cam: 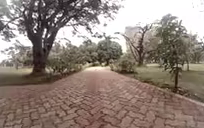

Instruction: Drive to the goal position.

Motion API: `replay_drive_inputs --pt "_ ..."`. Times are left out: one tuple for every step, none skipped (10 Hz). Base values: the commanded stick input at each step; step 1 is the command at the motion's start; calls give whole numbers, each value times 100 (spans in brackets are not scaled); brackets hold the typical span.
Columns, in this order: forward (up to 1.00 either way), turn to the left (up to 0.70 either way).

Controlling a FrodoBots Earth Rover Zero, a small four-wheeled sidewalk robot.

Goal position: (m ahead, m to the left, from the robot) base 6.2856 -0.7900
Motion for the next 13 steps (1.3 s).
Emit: replay_drive_inputs --pt "70 0" --pt "70 0" --pt "70 0" --pt "70 0" --pt "70 0" --pt "70 0" --pt "70 0" --pt "70 0" --pt "70 0" --pt "70 0" --pt "70 0" --pt "70 0" --pt "70 0"
